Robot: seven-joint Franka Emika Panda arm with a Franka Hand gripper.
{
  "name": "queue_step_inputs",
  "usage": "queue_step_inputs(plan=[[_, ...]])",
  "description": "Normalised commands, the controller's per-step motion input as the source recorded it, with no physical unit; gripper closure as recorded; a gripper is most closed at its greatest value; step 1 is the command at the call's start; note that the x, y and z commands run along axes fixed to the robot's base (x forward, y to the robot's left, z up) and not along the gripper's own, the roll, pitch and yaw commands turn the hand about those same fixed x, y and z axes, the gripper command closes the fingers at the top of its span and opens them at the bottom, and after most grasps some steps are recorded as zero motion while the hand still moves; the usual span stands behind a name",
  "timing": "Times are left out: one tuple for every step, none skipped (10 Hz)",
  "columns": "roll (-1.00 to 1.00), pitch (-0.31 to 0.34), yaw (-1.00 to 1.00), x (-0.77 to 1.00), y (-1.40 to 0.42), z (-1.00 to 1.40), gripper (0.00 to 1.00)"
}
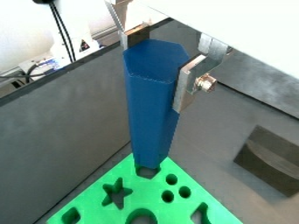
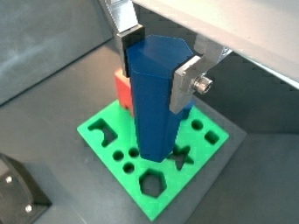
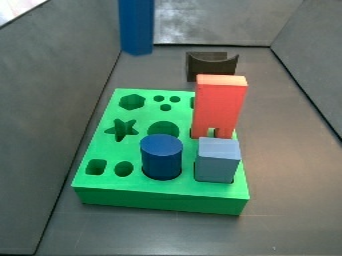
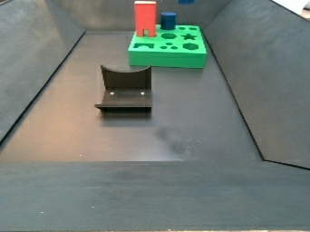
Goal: Pick up the hexagon object. Move up. Move to above the board. Insert the hexagon object.
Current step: Insert the hexagon object.
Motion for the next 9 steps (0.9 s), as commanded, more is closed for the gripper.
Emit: queue_step_inputs(plan=[[0.02, -0.201, 0.00, -0.29, 0.27, -0.59, 1.00], [0.00, -0.231, 0.00, -0.22, 0.23, -0.59, 1.00], [0.01, -0.219, 0.00, -0.18, 0.21, -0.59, 1.00], [0.00, -0.230, 0.00, -0.20, 0.16, -0.58, 1.00], [0.00, -0.203, 0.00, -0.11, 0.10, -0.49, 1.00], [0.00, -0.209, 0.00, -0.17, 0.07, -0.48, 1.00], [0.00, -0.196, 0.00, -0.14, 0.06, -0.47, 1.00], [-0.05, -0.036, 0.00, -0.04, 0.03, 0.00, 1.00], [0.00, -0.020, 0.00, -0.01, 0.00, -0.09, 1.00]])
